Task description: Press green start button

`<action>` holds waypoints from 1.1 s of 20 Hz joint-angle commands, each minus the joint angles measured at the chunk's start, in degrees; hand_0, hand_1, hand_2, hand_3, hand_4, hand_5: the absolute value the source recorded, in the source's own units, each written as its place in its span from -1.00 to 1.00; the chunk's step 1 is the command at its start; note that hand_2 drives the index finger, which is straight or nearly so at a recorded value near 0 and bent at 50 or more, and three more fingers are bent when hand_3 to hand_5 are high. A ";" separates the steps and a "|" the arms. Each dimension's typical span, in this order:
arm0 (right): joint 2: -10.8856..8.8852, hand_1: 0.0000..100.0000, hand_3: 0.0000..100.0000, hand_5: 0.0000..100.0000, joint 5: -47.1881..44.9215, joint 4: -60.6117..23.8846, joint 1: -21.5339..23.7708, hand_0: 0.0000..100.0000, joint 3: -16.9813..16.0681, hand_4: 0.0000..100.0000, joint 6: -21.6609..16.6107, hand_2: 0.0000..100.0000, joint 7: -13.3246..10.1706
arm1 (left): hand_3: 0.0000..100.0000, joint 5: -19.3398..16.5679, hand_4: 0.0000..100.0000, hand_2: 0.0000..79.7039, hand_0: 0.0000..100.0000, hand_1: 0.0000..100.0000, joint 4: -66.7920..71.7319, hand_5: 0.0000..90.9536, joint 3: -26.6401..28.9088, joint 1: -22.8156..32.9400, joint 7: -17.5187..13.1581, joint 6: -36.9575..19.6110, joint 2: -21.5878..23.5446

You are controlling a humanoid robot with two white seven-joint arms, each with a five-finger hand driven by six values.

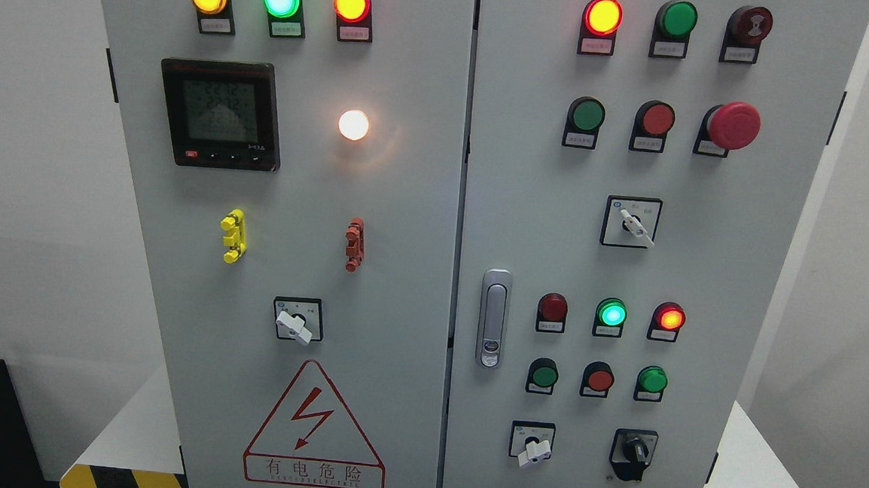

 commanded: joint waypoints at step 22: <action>0.09 -0.63 -1.00 -1.00 5.34 0.14 -4.57 -0.81 -2.03 -1.00 -0.11 -1.00 -0.23 | -1.00 0.00 -1.00 -1.00 -0.76 0.11 0.00 -1.00 0.00 0.08 -0.02 -0.02 0.00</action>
